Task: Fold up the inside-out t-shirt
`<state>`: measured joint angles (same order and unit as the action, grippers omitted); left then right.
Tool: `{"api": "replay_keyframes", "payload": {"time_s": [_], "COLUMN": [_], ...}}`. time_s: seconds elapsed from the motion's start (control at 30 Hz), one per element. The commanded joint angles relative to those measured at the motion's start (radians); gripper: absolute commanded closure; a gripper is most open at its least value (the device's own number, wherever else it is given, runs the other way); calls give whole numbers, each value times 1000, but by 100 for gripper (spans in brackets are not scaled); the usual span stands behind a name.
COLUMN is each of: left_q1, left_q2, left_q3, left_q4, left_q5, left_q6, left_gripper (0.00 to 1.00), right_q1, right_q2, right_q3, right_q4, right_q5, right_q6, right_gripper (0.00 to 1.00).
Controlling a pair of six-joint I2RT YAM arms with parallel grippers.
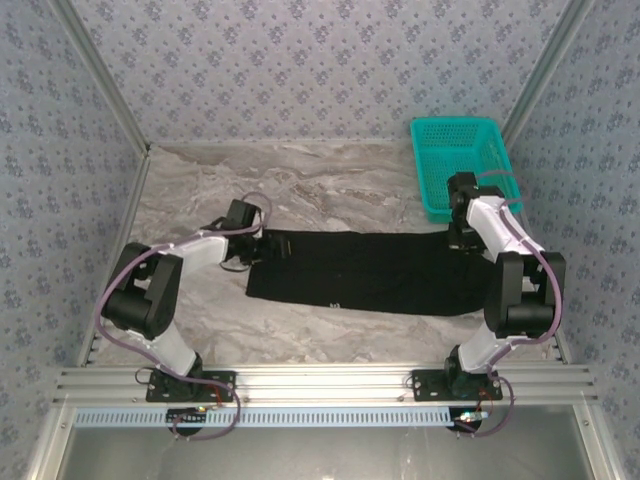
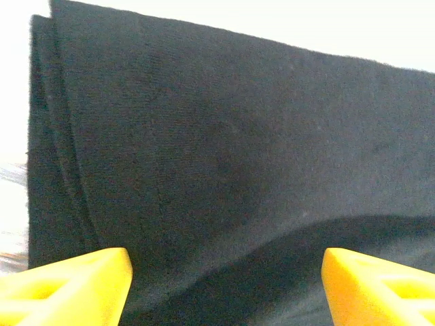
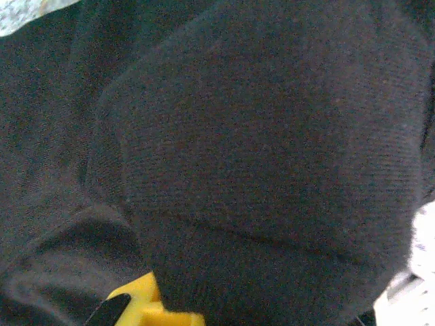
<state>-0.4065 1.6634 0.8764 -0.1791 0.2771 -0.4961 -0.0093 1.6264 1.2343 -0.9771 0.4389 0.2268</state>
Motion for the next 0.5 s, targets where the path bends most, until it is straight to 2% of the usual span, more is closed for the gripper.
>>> {"api": "replay_keyframes", "payload": {"time_s": [0.0, 0.2, 0.47], "left_q1": [-72, -193, -233], "left_q2": [-4, -27, -26], "left_q3": [-55, -45, -31], "left_q4": [-88, -81, -65], "left_q5": [34, 39, 48], "left_q6": [-53, -119, -153], "left_gripper": [25, 25, 25], "right_q1": [-8, 37, 121], "right_q2": [12, 40, 74], "right_q3": [60, 119, 157], "right_q4": [-111, -166, -203], "right_q5": [121, 202, 236], "right_q6": [-30, -30, -26], "right_gripper": [100, 100, 100]}}
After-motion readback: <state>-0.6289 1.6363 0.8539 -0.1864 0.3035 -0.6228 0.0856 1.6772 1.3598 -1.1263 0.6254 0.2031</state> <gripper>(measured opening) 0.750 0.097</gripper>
